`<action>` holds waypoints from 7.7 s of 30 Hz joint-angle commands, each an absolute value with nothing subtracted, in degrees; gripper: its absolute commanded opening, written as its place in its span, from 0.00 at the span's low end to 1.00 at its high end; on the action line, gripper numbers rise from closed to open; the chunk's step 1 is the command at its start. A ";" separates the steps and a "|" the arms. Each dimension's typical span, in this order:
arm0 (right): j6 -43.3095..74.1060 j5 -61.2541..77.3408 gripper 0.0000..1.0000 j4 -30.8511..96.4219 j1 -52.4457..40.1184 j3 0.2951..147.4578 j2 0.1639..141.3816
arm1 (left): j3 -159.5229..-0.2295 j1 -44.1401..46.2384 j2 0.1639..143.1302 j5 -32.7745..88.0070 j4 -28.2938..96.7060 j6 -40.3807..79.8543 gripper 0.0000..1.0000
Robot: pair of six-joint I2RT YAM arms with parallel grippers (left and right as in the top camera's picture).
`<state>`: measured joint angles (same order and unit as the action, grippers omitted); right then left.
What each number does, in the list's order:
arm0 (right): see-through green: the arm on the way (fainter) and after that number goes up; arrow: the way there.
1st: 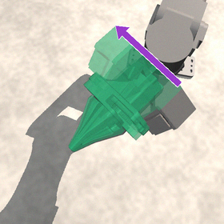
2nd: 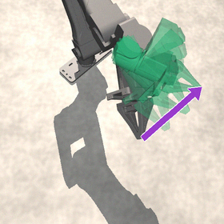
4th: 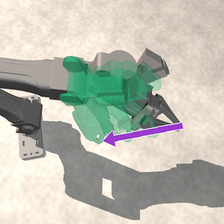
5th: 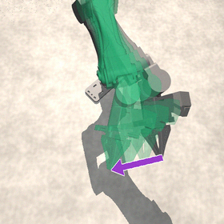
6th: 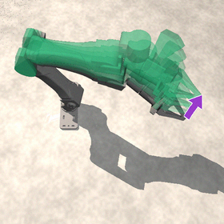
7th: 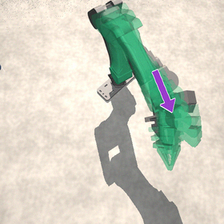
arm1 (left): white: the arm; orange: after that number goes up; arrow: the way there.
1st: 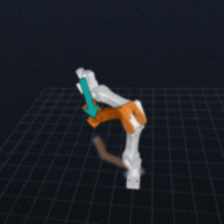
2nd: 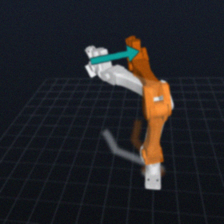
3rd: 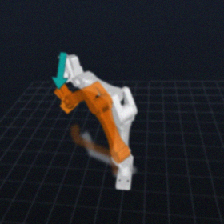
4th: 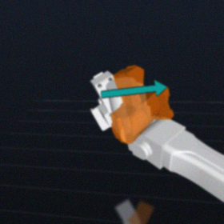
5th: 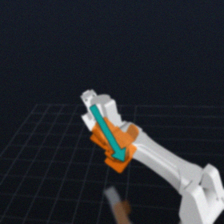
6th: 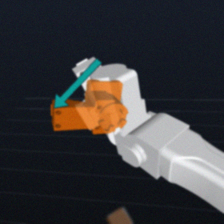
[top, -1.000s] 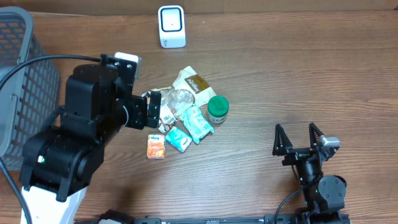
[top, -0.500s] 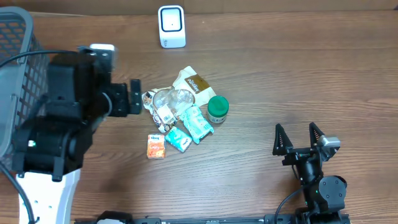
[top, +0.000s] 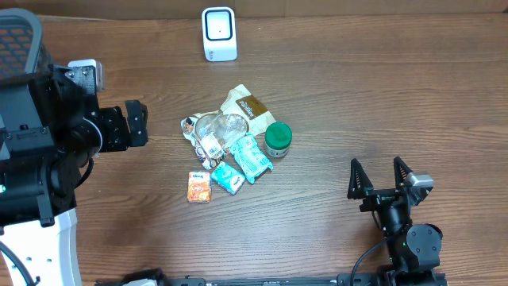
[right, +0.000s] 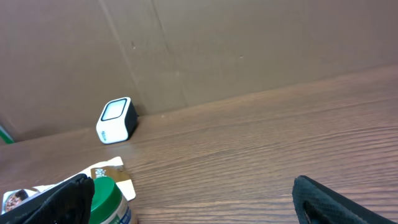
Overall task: Scan the item barcode
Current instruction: 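Lift the left gripper away from the pile toward the basket, then move the right gripper from rest toward the green-capped jar, then lower the right gripper over the jar and grasp its green cap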
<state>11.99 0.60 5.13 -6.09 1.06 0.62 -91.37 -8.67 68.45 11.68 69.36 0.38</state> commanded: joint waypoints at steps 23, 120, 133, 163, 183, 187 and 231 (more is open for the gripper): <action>12.08 9.58 1.00 12.64 -6.35 12.19 1.93 | -92.84 -9.04 68.64 14.44 70.50 -1.76 1.00; 6.46 22.17 0.91 72.31 -11.22 86.11 80.95 | -92.84 -9.04 69.12 14.44 68.31 -11.20 1.00; 10.04 19.46 0.86 67.81 -21.63 86.11 89.95 | -92.84 -8.99 69.12 14.44 68.82 -11.18 1.00; -13.61 1.83 1.00 54.50 -30.48 85.97 106.39 | -92.84 -8.99 69.12 14.44 68.82 -11.18 1.00; -14.83 3.75 1.00 54.63 -30.52 85.82 111.63 | -92.84 -8.99 69.12 14.44 68.82 -11.18 1.00; -14.59 3.73 0.99 54.74 -30.52 85.82 111.63 | -92.84 -8.97 69.12 14.46 68.82 -11.18 0.99; -11.20 0.14 0.91 60.38 -29.91 90.76 111.68 | -92.84 -8.99 69.12 14.46 68.82 -11.18 1.00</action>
<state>6.83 -0.23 60.14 -30.15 89.91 111.83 -91.66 -8.67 68.82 13.56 68.82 -9.67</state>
